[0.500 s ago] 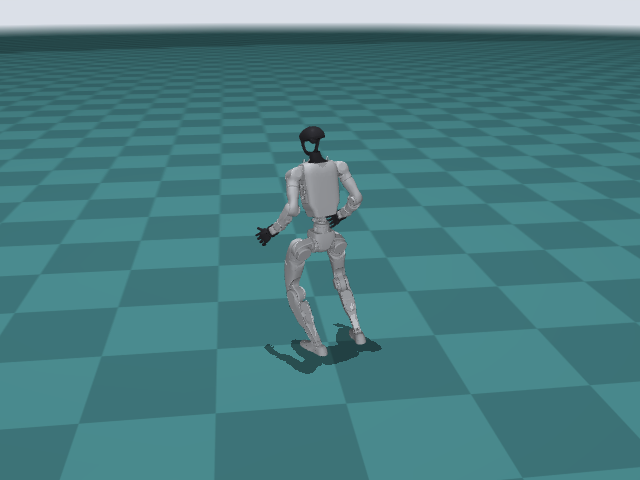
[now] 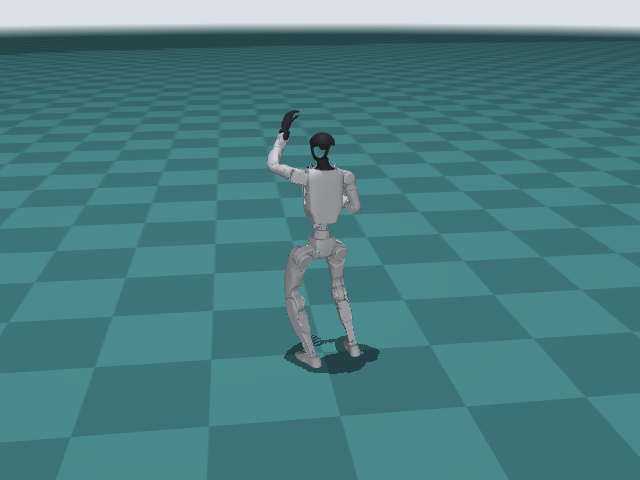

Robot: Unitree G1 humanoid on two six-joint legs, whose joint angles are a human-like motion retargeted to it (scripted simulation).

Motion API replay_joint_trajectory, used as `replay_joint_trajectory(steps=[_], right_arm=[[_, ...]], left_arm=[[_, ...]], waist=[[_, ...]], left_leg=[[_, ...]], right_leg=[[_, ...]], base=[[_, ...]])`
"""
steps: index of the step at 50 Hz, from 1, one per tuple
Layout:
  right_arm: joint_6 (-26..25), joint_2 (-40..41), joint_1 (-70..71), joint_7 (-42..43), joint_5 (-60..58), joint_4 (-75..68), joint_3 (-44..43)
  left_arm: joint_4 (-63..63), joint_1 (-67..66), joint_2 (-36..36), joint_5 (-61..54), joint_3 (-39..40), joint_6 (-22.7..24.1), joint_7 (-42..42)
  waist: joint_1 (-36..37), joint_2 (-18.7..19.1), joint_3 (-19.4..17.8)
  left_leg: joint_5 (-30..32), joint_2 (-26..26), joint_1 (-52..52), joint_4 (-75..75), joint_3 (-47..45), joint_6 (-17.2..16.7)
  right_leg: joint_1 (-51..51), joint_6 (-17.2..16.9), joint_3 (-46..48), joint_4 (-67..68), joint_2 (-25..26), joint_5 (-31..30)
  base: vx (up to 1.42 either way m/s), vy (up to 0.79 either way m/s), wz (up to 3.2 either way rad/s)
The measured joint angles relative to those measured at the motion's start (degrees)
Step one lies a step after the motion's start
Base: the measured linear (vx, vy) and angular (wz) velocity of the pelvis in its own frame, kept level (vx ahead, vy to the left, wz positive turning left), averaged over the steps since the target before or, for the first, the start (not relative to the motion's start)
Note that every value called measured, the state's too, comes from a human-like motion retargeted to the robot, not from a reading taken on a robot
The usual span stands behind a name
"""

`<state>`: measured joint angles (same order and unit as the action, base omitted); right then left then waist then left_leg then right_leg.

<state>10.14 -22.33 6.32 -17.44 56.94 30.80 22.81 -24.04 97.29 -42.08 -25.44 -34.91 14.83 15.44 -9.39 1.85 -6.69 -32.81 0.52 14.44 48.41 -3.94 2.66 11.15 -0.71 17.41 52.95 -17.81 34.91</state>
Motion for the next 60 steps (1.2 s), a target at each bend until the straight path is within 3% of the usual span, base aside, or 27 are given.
replay_joint_trajectory(steps=[2,4,7,10,15,19,23,27,30,33,37,40,43,46,49,52,54,56,60], right_arm=[[-0.4,2.2,-4.8,-0.1,-0.9,0.6,-2.3],[-0.2,5.1,-5.7,2.4,-3.4,2.4,-4.5],[1.8,8.3,0.5,8.5,-9.1,4.7,-5.8],[5.7,8.7,13.5,16.2,-17.5,4.7,-6.3],[10.2,3.2,36.0,29.6,-21.7,-7.6,-9.8],[10.8,2.6,37.1,28.2,-16.1,-15.4,-7.3],[8.8,5.0,24.5,17.2,-7.5,-12.4,-1.4],[4.5,2.6,8.0,5.6,-0.7,-6.2,1.8],[1.4,-0.4,-2.0,-0.6,1.0,-2.4,0.3],[0.0,-1.6,-7.7,-2.8,-0.6,0.9,-2.8],[0.5,-0.3,-8.5,0.3,-7.1,3.4,-5.9],[2.5,1.6,-2.8,6.6,-16.9,4.4,-6.4],[4.8,1.7,10.9,15.4,-34.7,3.9,-5.9],[3.8,-4.8,33.4,25.7,-56.4,-3.7,-6.4],[-1.4,-21.7,59.5,34.5,-70.8,-27.2,-2.0],[-3.9,-37.7,84.8,35.9,-73.4,-60.4,14.9],[-3.5,-44.3,96.3,33.8,-74.0,-71.8,26.8],[-2.3,-49.7,101.1,32.5,-76.8,-71.6,34.2],[0.1,-58.6,105.4,29.0,-85.1,-52.7,43.4]], left_arm=[[-2.1,0.3,-1.7,1.9,-1.2,-0.3,0.2],[5.2,-7.3,-0.8,3.0,0.8,1.6,-0.4],[27.5,-31.2,5.1,0.7,7.1,3.4,-6.8],[41.9,-58.4,14.2,-9.4,7.6,1.9,-17.8],[42.6,-87.7,20.7,-19.0,7.7,-1.3,-22.7],[45.9,-82.8,18.8,-16.6,7.9,-0.2,-21.0],[44.0,-54.9,12.9,-6.8,8.6,3.0,-14.8],[26.9,-26.9,2.4,0.9,7.7,4.3,-5.2],[12.8,-18.1,-5.4,0.9,5.3,4.1,-3.1],[9.9,-19.7,-10.1,0.3,6.1,4.6,-3.9],[21.7,-31.9,-9.7,-1.3,13.2,6.8,-5.6],[36.5,-44.5,-3.3,-5.7,19.1,8.2,-8.6],[48.1,-58.1,8.0,-15.8,20.2,7.6,-15.4],[51.1,-74.9,18.3,-25.5,18.8,5.6,-22.9],[48.8,-92.2,21.4,-32.1,18.5,4.5,-27.7],[47.2,-105.6,20.5,-37.6,20.3,5.5,-29.7],[46.8,-111.8,20.2,-39.3,22.3,5.7,-30.8],[46.3,-115.6,19.9,-38.3,24.0,5.5,-31.6],[45.1,-115.5,20.0,-29.7,25.6,4.3,-33.1]], waist=[[-1.6,0.3,-0.9],[-1.0,-0.6,-1.1],[3.0,-2.8,-1.2],[9.4,-5.7,-1.8],[19.0,-9.5,-2.4],[19.4,-8.7,-1.7],[13.4,-4.6,-0.5],[5.4,0.4,0.3],[0.2,2.8,0.1],[-3.0,3.4,-0.6],[-4.0,3.5,-1.0],[-2.0,3.3,-1.2],[3.4,1.9,-1.6],[11.6,-1.2,-2.2],[19.5,-5.4,-2.5],[24.2,-9.8,-2.5],[24.5,-12.0,-2.5],[23.3,-13.2,-2.6],[19.0,-14.6,-3.3]], left_leg=[[-0.7,0.1,0.2,1.5,-0.3,0.5],[-1.1,0.0,0.0,1.4,-0.7,0.8],[-1.7,-0.2,0.5,2.1,-1.0,1.0],[-2.3,-0.2,0.5,2.6,-0.8,0.9],[-2.5,0.2,2.2,3.6,1.0,0.0],[-1.6,1.5,4.0,5.1,2.0,-1.3],[0.2,3.9,3.9,5.7,2.0,-2.6],[1.3,4.9,2.9,4.1,1.4,-2.6],[1.4,4.8,1.8,2.1,-0.2,-2.0],[0.9,4.4,1.0,0.7,-2.3,-1.4],[0.3,3.8,1.6,0.6,-3.3,-1.2],[-0.5,3.4,3.3,2.2,-2.4,-1.4],[-1.2,2.9,5.3,5.4,-0.3,-2.1],[-1.1,2.0,6.6,9.2,3.5,-4.0],[1.9,3.9,6.5,10.3,4.2,-5.3],[5.0,4.2,4.9,4.7,4.1,-5.8],[5.1,3.0,3.5,0.0,3.9,-5.4],[3.8,1.9,2.9,-1.5,3.7,-4.5],[2.1,-3.4,1.6,-4.0,4.7,-2.2]], right_leg=[[0.5,-0.2,-0.7,1.8,-0.3,0.5],[0.8,-0.4,-1.2,2.1,-0.4,0.9],[0.8,-0.9,-1.3,2.0,-0.8,1.7],[-0.3,-1.1,-0.3,1.3,-1.1,2.9],[-1.2,0.0,2.1,-0.3,-0.5,4.7],[-1.2,0.9,3.8,-0.7,0.6,4.7],[-1.9,1.1,3.6,-2.2,3.3,2.2],[-0.8,1.6,1.0,-2.7,5.3,0.1],[1.2,1.6,-1.6,-1.5,5.3,-0.3],[3.2,1.1,-3.8,0.5,4.6,-0.4],[5.2,1.0,-4.9,2.4,3.7,-0.1],[5.8,1.6,-4.0,3.5,2.8,0.9],[5.1,2.6,-1.6,4.5,1.9,2.5],[3.3,3.7,1.3,4.4,1.3,3.1],[1.5,4.3,4.2,2.4,0.5,3.1],[0.0,3.9,7.0,-0.4,-0.5,3.1],[-1.0,3.5,8.5,-0.6,-2.0,3.0],[-1.6,2.8,9.0,1.2,-3.8,2.6],[-0.6,0.5,5.8,7.5,-9.9,-1.2]], base=[[0.00,0.00,0.00],[0.00,0.00,0.00],[0.00,0.00,0.00],[0.00,0.00,0.00],[-0.03,-0.07,0.27],[-0.08,-0.09,0.25],[-0.10,-0.07,0.00],[-0.08,-0.03,-0.26],[-0.07,0.00,-0.50],[-0.05,0.02,-0.40],[-0.01,0.01,-0.06],[-0.01,0.01,0.34],[0.01,0.00,0.62],[0.04,0.01,0.69],[0.07,0.05,0.89],[0.07,0.10,1.19],[0.03,0.16,1.40],[-0.03,0.21,1.40],[-0.05,0.24,1.37]])
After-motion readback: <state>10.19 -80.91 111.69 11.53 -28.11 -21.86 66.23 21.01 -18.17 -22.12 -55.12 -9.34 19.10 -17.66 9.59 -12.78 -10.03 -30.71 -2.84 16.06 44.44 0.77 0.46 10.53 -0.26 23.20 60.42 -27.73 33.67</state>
